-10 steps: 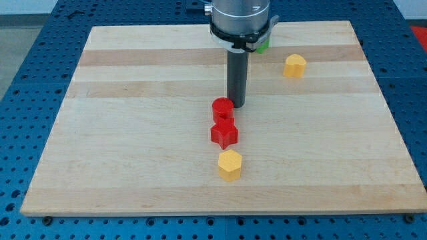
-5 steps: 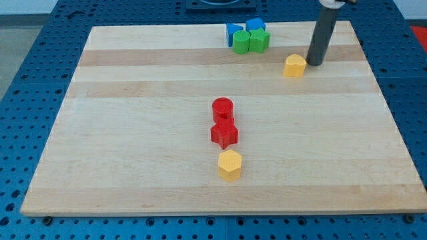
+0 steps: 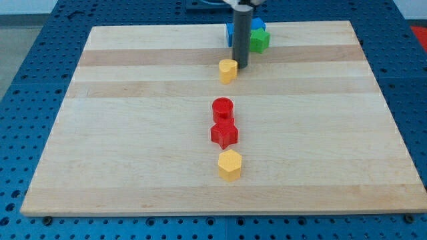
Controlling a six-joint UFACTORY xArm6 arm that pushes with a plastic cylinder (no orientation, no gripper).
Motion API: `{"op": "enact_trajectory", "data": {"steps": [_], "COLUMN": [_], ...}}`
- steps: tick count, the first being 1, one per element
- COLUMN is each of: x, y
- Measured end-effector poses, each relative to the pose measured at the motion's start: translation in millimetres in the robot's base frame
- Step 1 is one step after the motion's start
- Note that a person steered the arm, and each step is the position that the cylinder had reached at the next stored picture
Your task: Push the yellow heart closer to the red circle
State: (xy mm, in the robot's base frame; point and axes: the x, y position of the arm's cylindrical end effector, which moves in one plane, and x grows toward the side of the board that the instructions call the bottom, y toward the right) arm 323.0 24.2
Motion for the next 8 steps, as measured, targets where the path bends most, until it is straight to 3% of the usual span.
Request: {"op": "enact_trajectory", "data": {"steps": [2,6,8], "x": [-4.9,43.7,68.9], "y": [-33.2,-95.8,-74.9]}}
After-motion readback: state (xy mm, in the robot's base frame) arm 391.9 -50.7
